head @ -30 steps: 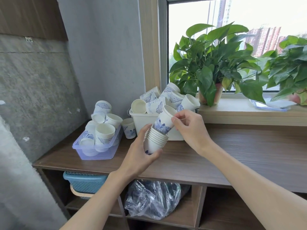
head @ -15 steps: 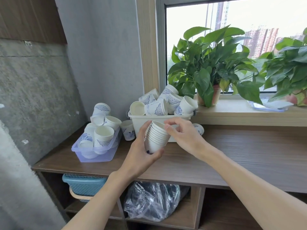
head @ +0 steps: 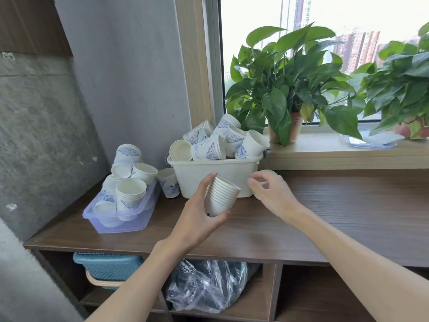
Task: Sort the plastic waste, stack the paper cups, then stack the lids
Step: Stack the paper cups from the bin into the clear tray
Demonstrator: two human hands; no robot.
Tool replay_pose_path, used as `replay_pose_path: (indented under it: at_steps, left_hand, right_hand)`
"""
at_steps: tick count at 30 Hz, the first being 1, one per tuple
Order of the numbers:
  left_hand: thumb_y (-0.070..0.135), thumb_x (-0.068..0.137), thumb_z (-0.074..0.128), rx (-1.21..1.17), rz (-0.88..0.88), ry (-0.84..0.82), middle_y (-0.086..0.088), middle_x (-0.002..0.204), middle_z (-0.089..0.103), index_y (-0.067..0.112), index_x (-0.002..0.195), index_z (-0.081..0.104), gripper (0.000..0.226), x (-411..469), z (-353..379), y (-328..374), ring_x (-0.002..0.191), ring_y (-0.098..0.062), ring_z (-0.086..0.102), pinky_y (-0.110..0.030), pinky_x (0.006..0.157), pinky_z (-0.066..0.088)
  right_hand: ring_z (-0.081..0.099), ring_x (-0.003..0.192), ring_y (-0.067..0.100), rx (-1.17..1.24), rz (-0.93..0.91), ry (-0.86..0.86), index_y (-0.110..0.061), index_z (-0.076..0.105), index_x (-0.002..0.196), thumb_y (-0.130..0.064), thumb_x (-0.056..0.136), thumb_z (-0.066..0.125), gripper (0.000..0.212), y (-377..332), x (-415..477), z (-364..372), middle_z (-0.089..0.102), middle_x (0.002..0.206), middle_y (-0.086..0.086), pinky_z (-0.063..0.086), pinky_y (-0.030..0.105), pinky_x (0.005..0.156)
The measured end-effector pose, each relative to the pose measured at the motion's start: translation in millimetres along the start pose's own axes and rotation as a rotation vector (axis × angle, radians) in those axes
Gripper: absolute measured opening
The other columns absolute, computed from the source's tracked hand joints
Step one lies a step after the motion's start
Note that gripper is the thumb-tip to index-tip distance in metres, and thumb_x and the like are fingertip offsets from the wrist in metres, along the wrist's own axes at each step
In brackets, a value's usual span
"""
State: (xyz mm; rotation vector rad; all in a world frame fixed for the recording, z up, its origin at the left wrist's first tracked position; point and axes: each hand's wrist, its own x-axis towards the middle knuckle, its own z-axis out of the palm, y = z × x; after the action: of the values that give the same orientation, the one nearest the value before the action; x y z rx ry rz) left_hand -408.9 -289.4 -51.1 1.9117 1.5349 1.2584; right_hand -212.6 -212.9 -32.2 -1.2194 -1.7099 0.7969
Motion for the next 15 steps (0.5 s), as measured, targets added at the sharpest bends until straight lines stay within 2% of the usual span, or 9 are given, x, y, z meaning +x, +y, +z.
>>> replay_pose_path:
  at_steps: [2, 4, 8, 11, 13, 15]
  left_hand:
    - [0.025, 0.08, 0.078, 0.008, -0.005, -0.022, 0.017, 0.134, 0.056, 0.054, 0.143, 0.029, 0.085, 5, 6, -4, 0.116, -0.004, 0.058, -0.036, 0.102, 0.05]
    - [0.028, 0.079, 0.078, 0.013, -0.013, -0.042, 0.018, 0.135, 0.056, 0.055, 0.143, 0.028, 0.085, 10, 12, -8, 0.116, -0.008, 0.059, -0.04, 0.101, 0.051]
    - [0.028, 0.08, 0.077, 0.025, 0.0, -0.069, 0.03, 0.138, 0.048, 0.055, 0.144, 0.027, 0.085, 24, 23, -12, 0.125, 0.002, 0.051, -0.03, 0.106, 0.046]
    - [0.028, 0.08, 0.077, 0.016, -0.004, -0.084, 0.018, 0.133, 0.057, 0.056, 0.143, 0.027, 0.086, 32, 28, -18, 0.111, -0.006, 0.059, -0.028, 0.093, 0.053]
    - [0.026, 0.08, 0.077, 0.009, -0.003, -0.092, 0.016, 0.129, 0.06, 0.057, 0.143, 0.028, 0.086, 37, 29, -22, 0.097, -0.004, 0.059, -0.024, 0.083, 0.054]
    - [0.025, 0.08, 0.077, 0.004, -0.004, -0.098, 0.017, 0.128, 0.06, 0.058, 0.142, 0.028, 0.086, 40, 29, -23, 0.09, -0.003, 0.058, -0.023, 0.08, 0.054]
  right_hand:
    - [0.055, 0.098, 0.015, -0.058, 0.056, 0.061, -0.017, 0.063, 0.105, -0.022, 0.093, 0.058, 0.014, 18, 11, -9, 0.061, 0.114, 0.002, 0.039, 0.018, 0.073]
    - [0.052, 0.102, 0.016, -0.092, 0.108, 0.099, -0.021, 0.058, 0.108, -0.021, 0.093, 0.057, 0.014, 32, 22, -17, 0.057, 0.12, 0.002, 0.036, 0.022, 0.079]
    - [0.046, 0.121, 0.023, -0.194, 0.164, 0.134, -0.01, 0.047, 0.135, -0.023, 0.093, 0.058, 0.044, 50, 50, -24, 0.047, 0.137, 0.008, 0.034, 0.026, 0.095]
    - [0.04, 0.132, 0.025, -0.22, 0.194, 0.089, -0.009, 0.038, 0.144, -0.025, 0.094, 0.058, 0.056, 58, 68, -26, 0.041, 0.145, 0.009, 0.031, 0.03, 0.104]
    - [0.038, 0.134, 0.025, -0.212, 0.228, 0.03, -0.009, 0.032, 0.148, -0.026, 0.094, 0.059, 0.062, 61, 76, -26, 0.04, 0.147, 0.011, 0.03, 0.031, 0.107]
    - [0.042, 0.13, 0.025, -0.19, 0.266, -0.012, -0.011, 0.029, 0.15, -0.024, 0.093, 0.06, 0.066, 64, 81, -26, 0.044, 0.145, 0.012, 0.033, 0.031, 0.104]
